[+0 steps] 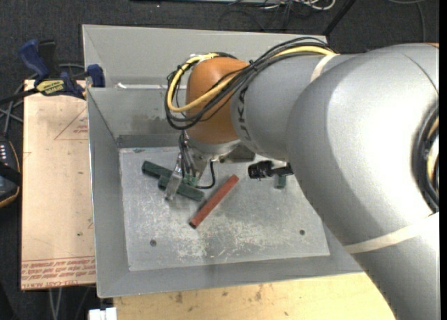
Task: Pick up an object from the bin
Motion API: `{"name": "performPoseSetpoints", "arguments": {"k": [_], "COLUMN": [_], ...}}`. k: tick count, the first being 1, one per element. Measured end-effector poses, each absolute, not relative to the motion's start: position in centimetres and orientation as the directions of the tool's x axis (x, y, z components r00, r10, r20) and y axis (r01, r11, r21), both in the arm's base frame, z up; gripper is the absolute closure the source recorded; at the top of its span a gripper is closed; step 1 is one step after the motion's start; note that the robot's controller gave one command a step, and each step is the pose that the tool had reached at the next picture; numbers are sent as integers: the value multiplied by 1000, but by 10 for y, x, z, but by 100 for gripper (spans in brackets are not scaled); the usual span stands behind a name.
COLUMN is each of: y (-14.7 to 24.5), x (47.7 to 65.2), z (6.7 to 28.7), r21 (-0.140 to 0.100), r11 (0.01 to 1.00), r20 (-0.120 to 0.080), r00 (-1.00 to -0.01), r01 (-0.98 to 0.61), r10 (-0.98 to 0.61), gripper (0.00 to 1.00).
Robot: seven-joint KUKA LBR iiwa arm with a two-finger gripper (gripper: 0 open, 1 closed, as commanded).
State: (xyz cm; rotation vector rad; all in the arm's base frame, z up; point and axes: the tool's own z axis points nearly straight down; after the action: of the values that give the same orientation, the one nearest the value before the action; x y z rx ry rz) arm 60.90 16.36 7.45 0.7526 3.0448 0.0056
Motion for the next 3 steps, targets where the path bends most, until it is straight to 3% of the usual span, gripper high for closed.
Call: {"name": "performPoseSetpoints", "arguments": {"k": [3], "y": [164], "x": [608], "z": [110], "r21": [2], "r11": [885], "r20": [0], "r00": [-885], "r01": [465], "r10": [465], "gripper": [100]}}
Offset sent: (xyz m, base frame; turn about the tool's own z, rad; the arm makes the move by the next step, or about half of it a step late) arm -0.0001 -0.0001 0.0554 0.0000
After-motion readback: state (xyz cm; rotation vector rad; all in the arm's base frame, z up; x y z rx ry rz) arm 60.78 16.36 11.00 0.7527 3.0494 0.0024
